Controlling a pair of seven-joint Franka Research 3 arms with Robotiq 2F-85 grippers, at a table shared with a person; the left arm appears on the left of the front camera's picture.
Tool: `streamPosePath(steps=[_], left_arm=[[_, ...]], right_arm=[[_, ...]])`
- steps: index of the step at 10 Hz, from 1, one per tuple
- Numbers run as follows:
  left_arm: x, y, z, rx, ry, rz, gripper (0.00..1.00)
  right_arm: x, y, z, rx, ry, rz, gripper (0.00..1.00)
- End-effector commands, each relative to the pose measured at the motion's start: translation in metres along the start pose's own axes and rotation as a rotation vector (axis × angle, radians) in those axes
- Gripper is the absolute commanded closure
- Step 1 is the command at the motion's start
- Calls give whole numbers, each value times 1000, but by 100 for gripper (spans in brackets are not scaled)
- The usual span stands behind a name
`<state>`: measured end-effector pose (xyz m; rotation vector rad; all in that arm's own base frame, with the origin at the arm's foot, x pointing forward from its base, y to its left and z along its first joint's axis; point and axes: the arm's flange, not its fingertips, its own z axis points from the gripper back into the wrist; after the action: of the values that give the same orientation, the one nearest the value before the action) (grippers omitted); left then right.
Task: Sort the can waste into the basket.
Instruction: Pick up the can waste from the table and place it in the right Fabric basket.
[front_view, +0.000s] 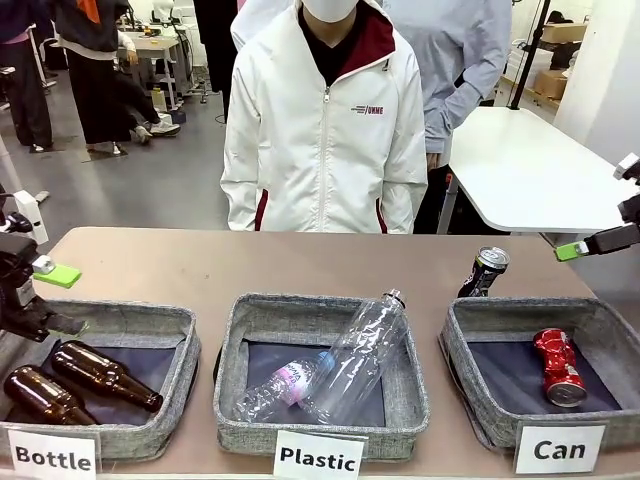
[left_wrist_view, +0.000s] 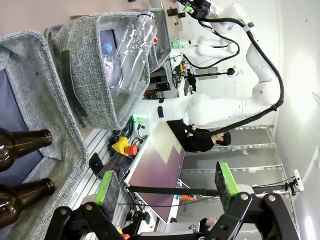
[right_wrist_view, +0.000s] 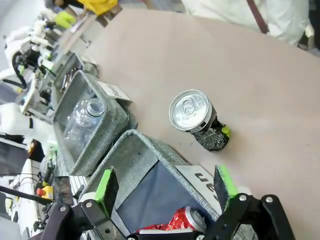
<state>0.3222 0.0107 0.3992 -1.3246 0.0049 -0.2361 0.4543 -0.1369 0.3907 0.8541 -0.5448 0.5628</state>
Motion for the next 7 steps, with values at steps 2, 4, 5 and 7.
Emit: streamPosePath(steps=[2,4,5,7], left_arm=[[-2,0,3,8,3,-12,0],[-2,0,3,8,3,-12,0],[-2,0,3,8,3,-12,0],[-2,0,3,8,3,-12,0]], right_arm=[[28,-65,-1,84,-54,377,0],[36,-93,-15,190,3,586,0],[37,-104,-21,200,-16,656,0],[41,-126,-38,297,-7,693,0]])
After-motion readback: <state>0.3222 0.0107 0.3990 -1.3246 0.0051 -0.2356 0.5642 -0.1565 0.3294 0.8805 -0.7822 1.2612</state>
